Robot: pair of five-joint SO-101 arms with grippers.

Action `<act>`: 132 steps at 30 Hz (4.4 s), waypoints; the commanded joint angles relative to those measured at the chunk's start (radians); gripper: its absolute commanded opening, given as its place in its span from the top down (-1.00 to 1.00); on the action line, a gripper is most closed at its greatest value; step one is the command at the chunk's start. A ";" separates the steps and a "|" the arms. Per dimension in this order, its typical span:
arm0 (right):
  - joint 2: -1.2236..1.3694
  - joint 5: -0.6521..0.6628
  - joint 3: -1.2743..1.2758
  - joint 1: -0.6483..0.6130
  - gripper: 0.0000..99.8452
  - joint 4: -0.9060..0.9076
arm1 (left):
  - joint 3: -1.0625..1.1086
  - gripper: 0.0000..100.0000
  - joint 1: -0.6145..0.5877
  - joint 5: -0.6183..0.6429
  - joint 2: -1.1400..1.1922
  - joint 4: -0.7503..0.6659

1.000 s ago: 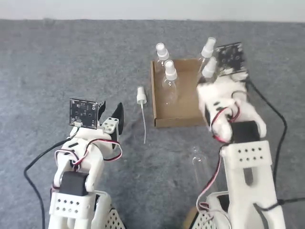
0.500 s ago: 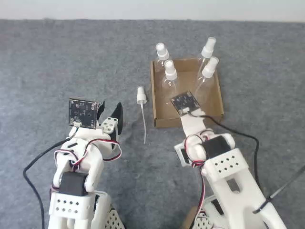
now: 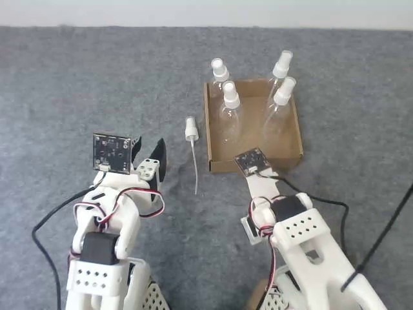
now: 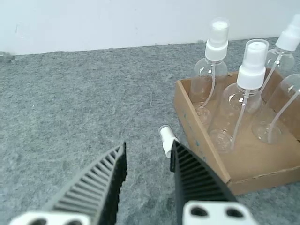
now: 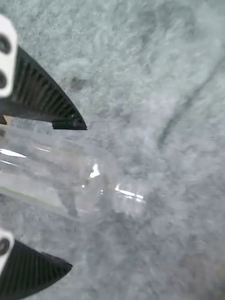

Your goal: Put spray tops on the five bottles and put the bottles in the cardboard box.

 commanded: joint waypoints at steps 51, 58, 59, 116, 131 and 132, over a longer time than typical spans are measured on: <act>0.519 0.687 -0.612 0.871 0.92 -0.174 | -0.031 0.71 0.009 -0.005 0.034 -0.021; 0.601 0.736 -0.612 0.871 0.92 -0.185 | -0.254 0.71 0.012 -0.003 0.414 -0.028; 0.602 0.736 -0.612 0.871 0.92 -0.185 | -0.306 0.71 0.020 -0.002 0.491 -0.026; 0.602 0.738 -0.591 0.872 0.92 -0.179 | -1.629 0.83 0.041 0.046 2.108 0.313; 0.607 0.738 -0.591 0.894 0.92 -0.179 | -1.472 0.98 0.034 0.037 1.740 0.523; 0.607 0.738 -0.591 0.903 0.92 -0.179 | -1.414 0.98 0.034 0.037 1.677 0.509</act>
